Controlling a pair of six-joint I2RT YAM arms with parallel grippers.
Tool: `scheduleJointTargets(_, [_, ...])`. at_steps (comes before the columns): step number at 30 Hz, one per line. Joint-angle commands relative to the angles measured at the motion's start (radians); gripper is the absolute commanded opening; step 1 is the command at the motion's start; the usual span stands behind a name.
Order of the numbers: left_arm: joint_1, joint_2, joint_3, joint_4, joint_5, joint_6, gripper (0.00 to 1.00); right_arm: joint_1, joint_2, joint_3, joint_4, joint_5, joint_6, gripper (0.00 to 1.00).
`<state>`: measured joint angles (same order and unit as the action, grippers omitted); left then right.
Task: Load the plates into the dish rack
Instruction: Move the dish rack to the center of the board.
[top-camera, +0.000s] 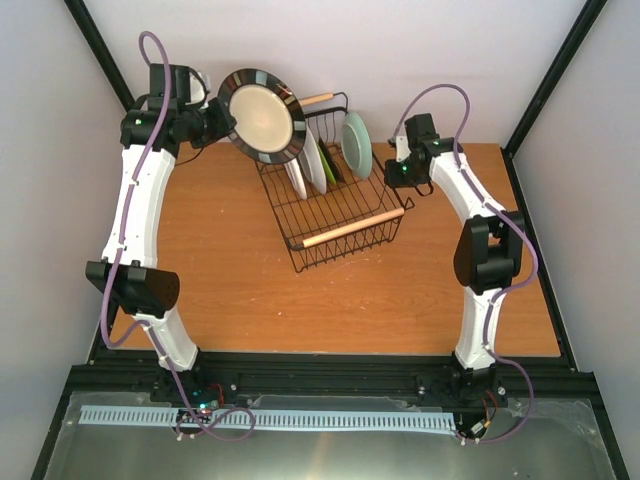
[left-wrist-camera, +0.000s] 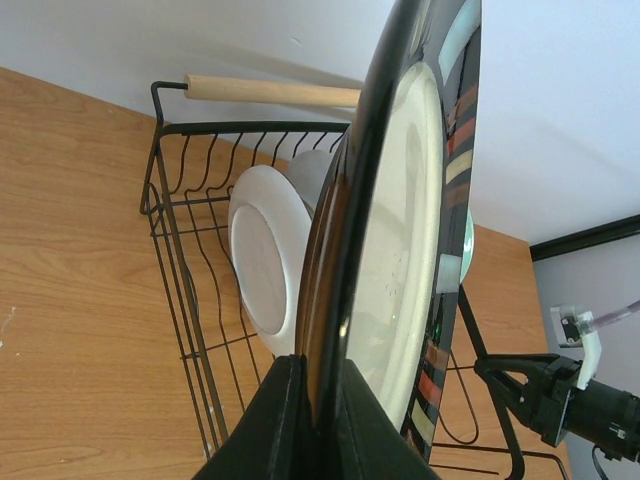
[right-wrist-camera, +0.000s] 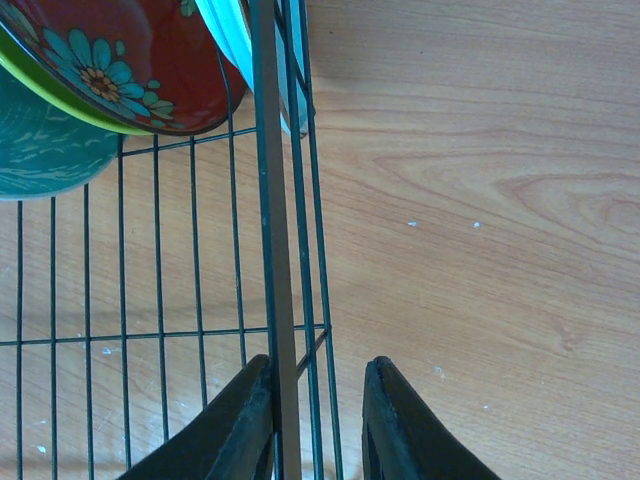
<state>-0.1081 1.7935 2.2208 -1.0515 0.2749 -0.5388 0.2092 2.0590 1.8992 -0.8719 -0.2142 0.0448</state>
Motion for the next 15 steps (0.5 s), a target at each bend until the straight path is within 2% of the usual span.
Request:
scheduleJointTargets(1, [0.007, -0.025, 0.082, 0.143, 0.047, 0.012, 0.01, 0.005, 0.044, 0.032, -0.003, 0.022, 0.000, 0.26])
scheduleJointTargets(5, [0.007, -0.026, 0.082, 0.143, 0.045, 0.014, 0.01, 0.021, 0.062, 0.044, -0.010, 0.040, 0.004, 0.24])
scheduleJointTargets(6, [0.007, -0.025, 0.083, 0.143, 0.044, 0.016, 0.01, 0.024, 0.061, 0.044, -0.008, 0.042, 0.006, 0.19])
scheduleJointTargets(8, [0.008, -0.028, 0.085, 0.141, 0.041, 0.018, 0.01, 0.027, 0.052, 0.034, 0.002, 0.065, 0.020, 0.05])
scheduleJointTargets(9, [0.010, -0.029, 0.085, 0.138, 0.040, 0.020, 0.01, 0.027, 0.040, 0.019, 0.014, 0.072, 0.028, 0.03])
scheduleJointTargets(15, [0.019, -0.034, 0.074, 0.131, 0.038, 0.023, 0.01, 0.027, -0.024, -0.084, 0.042, 0.126, 0.123, 0.03])
